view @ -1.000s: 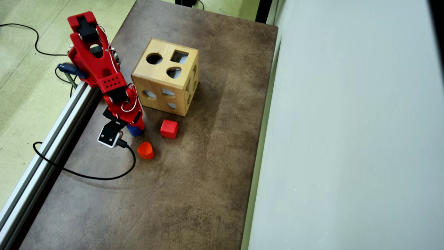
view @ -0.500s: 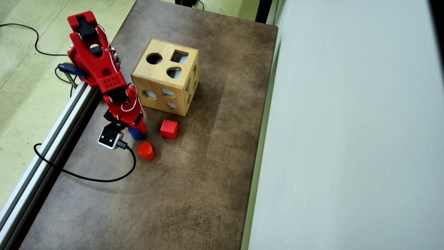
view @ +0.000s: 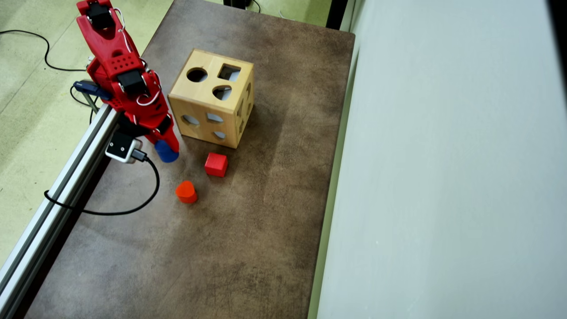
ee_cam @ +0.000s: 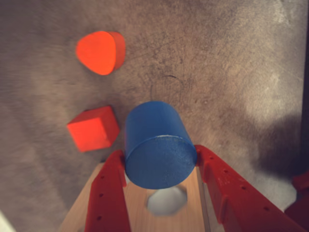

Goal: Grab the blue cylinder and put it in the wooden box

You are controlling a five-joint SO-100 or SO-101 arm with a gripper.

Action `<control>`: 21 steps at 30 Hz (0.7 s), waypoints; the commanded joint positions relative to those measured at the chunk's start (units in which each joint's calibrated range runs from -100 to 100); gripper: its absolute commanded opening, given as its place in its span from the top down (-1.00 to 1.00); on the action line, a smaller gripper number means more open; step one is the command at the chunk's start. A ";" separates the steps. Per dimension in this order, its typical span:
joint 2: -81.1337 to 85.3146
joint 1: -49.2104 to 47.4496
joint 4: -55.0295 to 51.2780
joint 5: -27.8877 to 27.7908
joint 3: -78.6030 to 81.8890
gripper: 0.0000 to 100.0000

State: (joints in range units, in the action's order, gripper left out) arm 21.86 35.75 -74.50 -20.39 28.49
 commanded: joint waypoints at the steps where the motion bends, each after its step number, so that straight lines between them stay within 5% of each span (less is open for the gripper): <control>1: 9.60 -0.46 -2.91 1.07 -1.30 0.96; 11: 22.76 -1.65 -6.85 3.42 -1.30 0.96; 21: 24.63 -15.54 -7.01 8.01 -1.21 0.96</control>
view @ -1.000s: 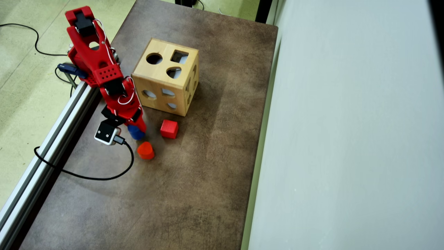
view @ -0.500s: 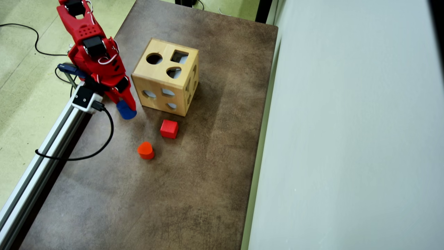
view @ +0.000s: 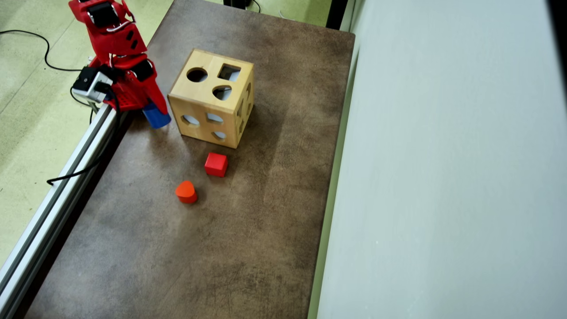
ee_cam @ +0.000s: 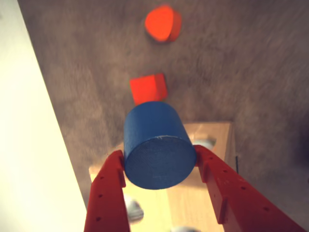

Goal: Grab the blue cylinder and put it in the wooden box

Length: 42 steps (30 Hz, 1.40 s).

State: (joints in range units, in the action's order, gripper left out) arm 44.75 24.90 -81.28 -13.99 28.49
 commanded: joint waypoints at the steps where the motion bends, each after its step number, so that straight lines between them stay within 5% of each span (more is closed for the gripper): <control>1: 1.75 -6.33 -0.23 2.20 -1.21 0.96; 16: 1.75 -26.24 -5.21 8.16 -2.10 0.96; 42: 1.67 -33.59 -8.67 8.06 -2.19 0.96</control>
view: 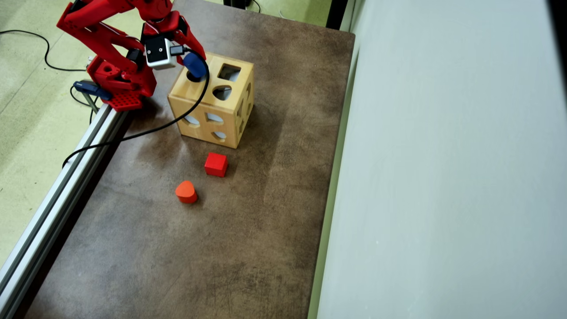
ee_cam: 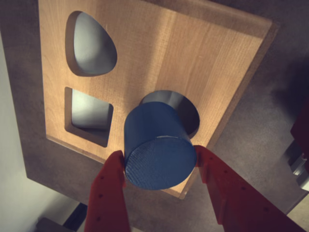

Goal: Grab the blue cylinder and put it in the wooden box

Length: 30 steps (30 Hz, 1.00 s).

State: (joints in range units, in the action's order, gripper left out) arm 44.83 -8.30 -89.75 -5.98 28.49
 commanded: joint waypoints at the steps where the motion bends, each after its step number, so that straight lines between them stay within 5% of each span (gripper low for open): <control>1: 1.58 -0.39 -0.20 0.05 -2.28 0.96; 30: 0.65 0.65 -6.15 0.20 -7.74 0.96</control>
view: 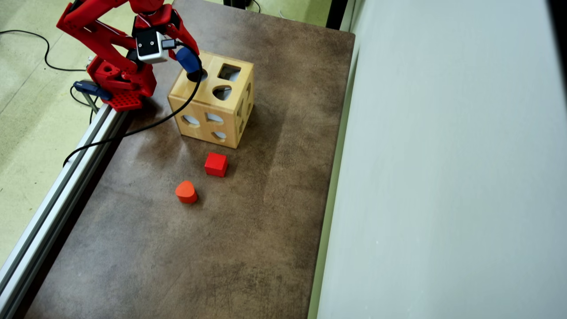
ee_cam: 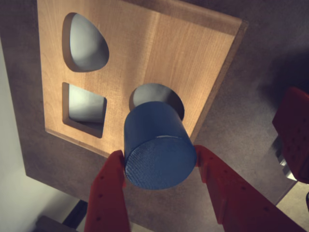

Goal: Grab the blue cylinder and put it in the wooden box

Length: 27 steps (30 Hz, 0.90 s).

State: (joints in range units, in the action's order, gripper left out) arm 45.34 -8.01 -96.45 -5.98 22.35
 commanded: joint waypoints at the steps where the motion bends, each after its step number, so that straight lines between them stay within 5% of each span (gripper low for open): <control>1: 0.14 0.36 0.63 0.20 -1.24 0.96; 27: -7.93 3.26 0.71 0.10 -0.61 0.96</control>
State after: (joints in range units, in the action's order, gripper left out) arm 38.05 -4.85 -96.37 -5.98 22.35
